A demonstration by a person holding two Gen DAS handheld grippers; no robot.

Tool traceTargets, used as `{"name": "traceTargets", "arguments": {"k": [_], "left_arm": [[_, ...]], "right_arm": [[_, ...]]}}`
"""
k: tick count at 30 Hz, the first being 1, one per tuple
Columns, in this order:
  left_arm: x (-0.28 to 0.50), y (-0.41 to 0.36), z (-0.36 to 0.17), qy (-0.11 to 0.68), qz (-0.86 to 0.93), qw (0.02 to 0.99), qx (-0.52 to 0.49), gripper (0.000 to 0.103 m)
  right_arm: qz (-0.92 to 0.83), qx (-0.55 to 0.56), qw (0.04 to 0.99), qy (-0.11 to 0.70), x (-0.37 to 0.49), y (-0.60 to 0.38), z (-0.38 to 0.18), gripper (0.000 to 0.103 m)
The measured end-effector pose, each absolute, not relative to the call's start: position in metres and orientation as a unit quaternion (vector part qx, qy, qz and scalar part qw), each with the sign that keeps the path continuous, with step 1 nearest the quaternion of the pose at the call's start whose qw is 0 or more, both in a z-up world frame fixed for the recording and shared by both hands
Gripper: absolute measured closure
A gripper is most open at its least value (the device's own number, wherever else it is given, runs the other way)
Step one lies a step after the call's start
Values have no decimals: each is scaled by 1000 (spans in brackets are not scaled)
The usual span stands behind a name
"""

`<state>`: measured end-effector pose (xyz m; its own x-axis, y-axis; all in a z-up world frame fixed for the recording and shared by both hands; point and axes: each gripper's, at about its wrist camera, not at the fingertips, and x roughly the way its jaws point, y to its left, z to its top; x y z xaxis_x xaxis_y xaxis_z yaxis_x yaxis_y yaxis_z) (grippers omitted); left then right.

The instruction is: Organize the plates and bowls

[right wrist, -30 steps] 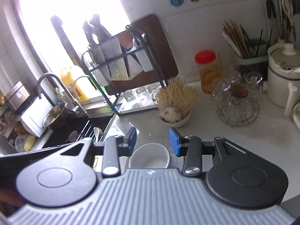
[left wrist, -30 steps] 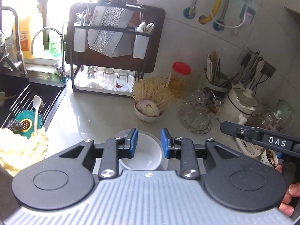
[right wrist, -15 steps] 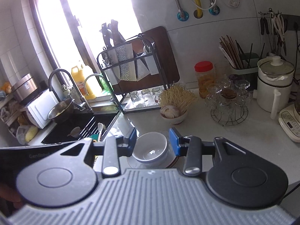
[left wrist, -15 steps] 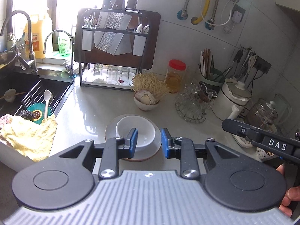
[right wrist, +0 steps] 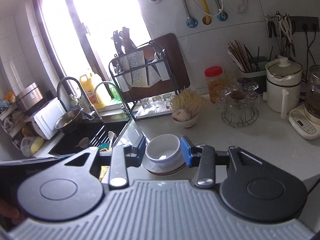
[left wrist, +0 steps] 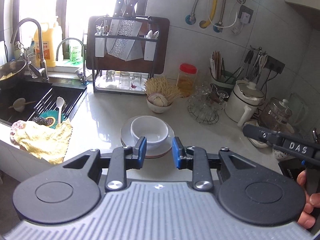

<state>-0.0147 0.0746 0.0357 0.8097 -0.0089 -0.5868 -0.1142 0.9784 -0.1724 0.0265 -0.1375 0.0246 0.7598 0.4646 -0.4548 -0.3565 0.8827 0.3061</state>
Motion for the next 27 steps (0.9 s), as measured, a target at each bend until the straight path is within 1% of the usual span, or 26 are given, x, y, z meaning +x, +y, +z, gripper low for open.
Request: {"name": "traceTargets", "arguments": {"k": [2, 8, 10, 11, 12, 14, 19, 20, 21, 22, 25, 26, 27], "left_arm": [[-21, 74, 35, 309, 27, 945, -99, 65], [-37, 69, 29, 319, 20, 943, -94, 65], [-39, 67, 25, 324, 19, 941, -91, 60], [-40, 66, 23, 327, 20, 941, -90, 54], [-41, 65, 21, 329, 21, 940, -88, 51], [-43, 63, 17, 333, 20, 939, -85, 50], [-45, 53, 14, 341, 17, 936, -83, 48], [-46, 51, 14, 341, 18, 936, -82, 45], [-47, 49, 13, 342, 19, 936, -81, 38], [-48, 47, 12, 342, 21, 936, -79, 37], [-51, 42, 11, 342, 26, 936, -74, 36], [-52, 41, 11, 341, 29, 937, -75, 34], [-52, 41, 11, 340, 33, 937, -77, 30]], "right_arm": [[216, 105, 932, 273, 20, -138, 20, 61], [209, 91, 934, 275, 1, -141, 15, 61], [205, 84, 936, 274, -2, -142, 15, 61], [203, 84, 937, 273, -2, -144, 15, 55], [201, 86, 938, 270, -3, -146, 15, 46], [197, 89, 939, 268, -5, -149, 15, 40], [195, 101, 934, 283, -5, -153, 12, 40], [195, 98, 934, 282, -5, -153, 11, 40], [196, 97, 933, 284, -6, -153, 11, 40], [196, 98, 932, 288, -5, -153, 10, 40], [198, 93, 932, 291, -5, -153, 9, 40], [199, 90, 931, 291, -6, -154, 8, 40], [199, 87, 931, 292, -6, -153, 7, 39]]}}
